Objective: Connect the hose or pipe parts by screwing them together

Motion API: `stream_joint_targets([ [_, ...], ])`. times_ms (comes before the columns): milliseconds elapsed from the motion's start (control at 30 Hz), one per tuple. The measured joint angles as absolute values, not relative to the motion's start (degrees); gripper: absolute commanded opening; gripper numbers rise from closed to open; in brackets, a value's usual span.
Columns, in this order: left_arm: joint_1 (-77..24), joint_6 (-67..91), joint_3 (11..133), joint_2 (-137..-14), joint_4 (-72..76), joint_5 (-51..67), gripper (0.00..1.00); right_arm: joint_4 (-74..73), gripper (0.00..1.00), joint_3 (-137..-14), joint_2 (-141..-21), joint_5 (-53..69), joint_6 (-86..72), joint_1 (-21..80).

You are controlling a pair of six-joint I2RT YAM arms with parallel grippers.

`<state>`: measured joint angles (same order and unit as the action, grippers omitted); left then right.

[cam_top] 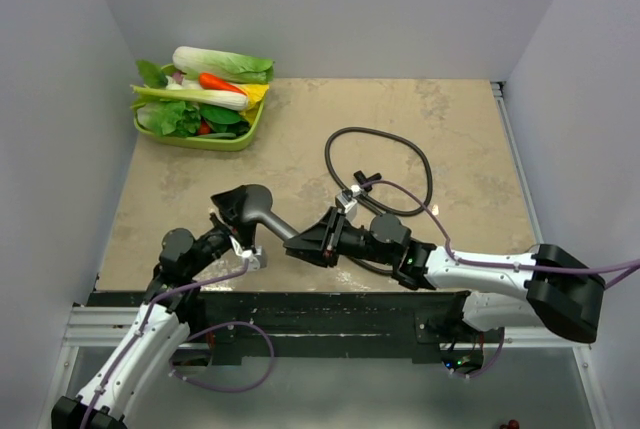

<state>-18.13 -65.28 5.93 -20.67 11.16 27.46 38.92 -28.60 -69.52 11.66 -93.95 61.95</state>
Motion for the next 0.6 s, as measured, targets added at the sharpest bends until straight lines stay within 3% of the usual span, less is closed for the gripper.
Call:
stream_joint_targets([
  [67, -18.1, -65.1, 5.9, -20.9, 12.3, 27.6, 0.78, 39.9, 0.0, -28.6, -69.8, 11.6, -94.5, 62.4],
  [100, -18.1, -65.1, 5.9, -21.0, 13.0, 27.6, 0.62, 40.4, 0.0, -28.6, -70.0, 11.6, -94.7, 62.6],
  [167, -18.1, -64.8, 6.0, -21.6, 14.0, 27.7, 0.48, 40.6, 0.0, -28.6, -70.1, 11.6, -95.0, 62.7],
  [200, -18.1, -65.0, 6.1, -22.1, 14.5, 27.6, 0.37, 40.5, 0.0, -28.6, -70.1, 11.8, -95.4, 62.7],
  [333, -18.1, -64.1, 7.7, -23.6, 16.5, 27.9, 0.27, 41.3, 0.0, -28.6, -70.8, 13.1, -96.8, 63.6],
  [433, -18.0, -64.0, 8.7, -23.9, 15.0, 27.9, 0.05, 42.7, 0.0, -28.6, -71.6, 13.3, -96.9, 63.4],
  [500, -17.8, -64.3, 9.1, -23.9, 13.6, 27.9, 0.0, 43.6, 0.01, -28.6, -72.5, 13.7, -96.9, 63.4],
  [533, -17.6, -64.7, 9.4, -23.8, 12.6, 27.9, 0.0, 43.8, 0.07, -28.7, -72.9, 14.2, -96.9, 63.3],
  [600, -17.4, -65.8, 9.6, -23.5, 10.2, 27.6, 0.0, 43.3, 0.38, -29.4, -73.8, 15.0, -96.6, 63.2],
])
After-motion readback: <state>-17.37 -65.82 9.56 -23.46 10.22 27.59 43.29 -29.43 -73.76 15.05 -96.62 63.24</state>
